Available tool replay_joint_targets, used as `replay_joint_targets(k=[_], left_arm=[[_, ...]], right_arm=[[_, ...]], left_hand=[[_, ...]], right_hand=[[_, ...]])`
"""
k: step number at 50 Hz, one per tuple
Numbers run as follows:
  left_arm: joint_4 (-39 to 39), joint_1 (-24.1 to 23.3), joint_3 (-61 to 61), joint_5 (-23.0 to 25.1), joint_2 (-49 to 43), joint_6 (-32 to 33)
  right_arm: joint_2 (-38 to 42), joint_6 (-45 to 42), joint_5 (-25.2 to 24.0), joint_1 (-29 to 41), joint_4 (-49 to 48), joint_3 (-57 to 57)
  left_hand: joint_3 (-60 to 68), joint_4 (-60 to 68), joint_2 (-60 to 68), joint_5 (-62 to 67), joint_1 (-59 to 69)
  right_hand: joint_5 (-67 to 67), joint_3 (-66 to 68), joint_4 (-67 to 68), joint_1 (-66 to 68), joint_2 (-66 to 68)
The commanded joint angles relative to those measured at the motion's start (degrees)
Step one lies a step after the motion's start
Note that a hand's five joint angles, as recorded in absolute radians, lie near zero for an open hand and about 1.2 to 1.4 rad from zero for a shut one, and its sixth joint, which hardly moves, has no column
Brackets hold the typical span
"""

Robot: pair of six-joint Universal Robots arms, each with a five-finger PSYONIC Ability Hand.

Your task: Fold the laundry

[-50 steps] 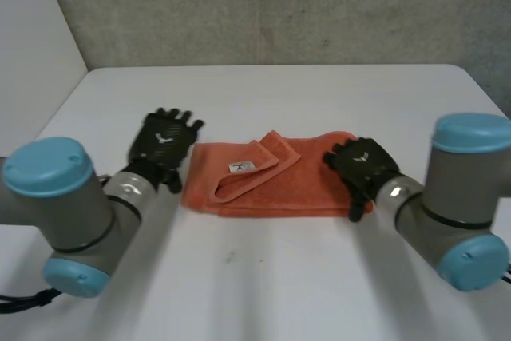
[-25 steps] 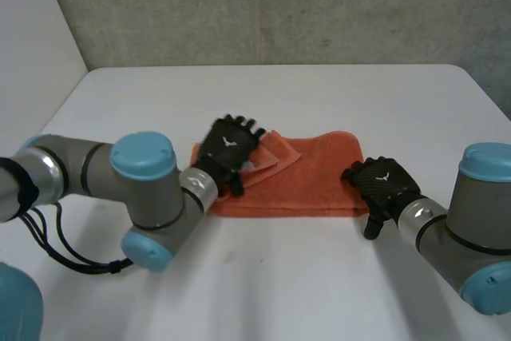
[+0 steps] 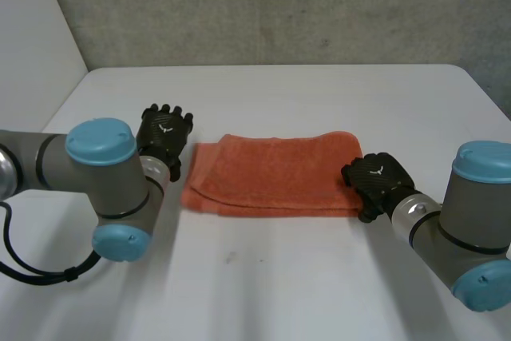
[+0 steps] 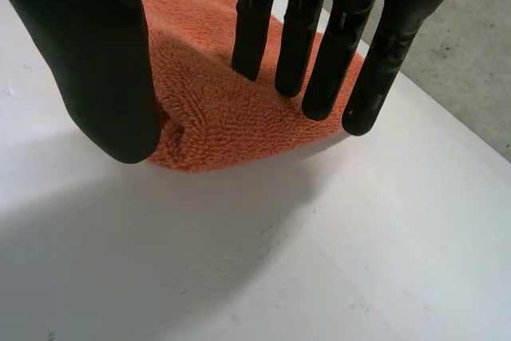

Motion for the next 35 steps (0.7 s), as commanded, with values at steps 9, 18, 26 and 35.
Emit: replay_joint_targets(k=[9,18,26,35], left_arm=[[0.2,-0.5,-10.8,0.8,12.0,-6.2],[0.2,2.7,-16.1,4.1,14.6,-6.3],[0.2,3.6,-17.8,4.4,16.9,-6.5],[0.2,2.9,-16.8,4.4,18.4,-12.4]], right_arm=[[0.5,-1.1,3.6,-1.1,-0.2,-2.0],[-0.2,-10.7,11.9,0.4,0.9,-11.8],[5.3,-12.3,8.9,18.9,5.6,-27.5],[14.7,-15.5,1.2,30.2,7.4,-30.1]], left_hand=[[-1.8,-1.4,-1.4,-2.4,-1.5],[-1.8,-1.4,-1.4,-2.4,-1.5],[-1.8,-1.4,-1.4,-2.4,-1.5],[-1.8,-1.4,-1.4,-2.4,-1.5]], right_hand=[[43.0,41.4,41.5,47.7,41.2],[43.0,41.4,41.5,47.7,41.2],[43.0,41.4,41.5,47.7,41.2],[43.0,41.4,41.5,47.7,41.2]])
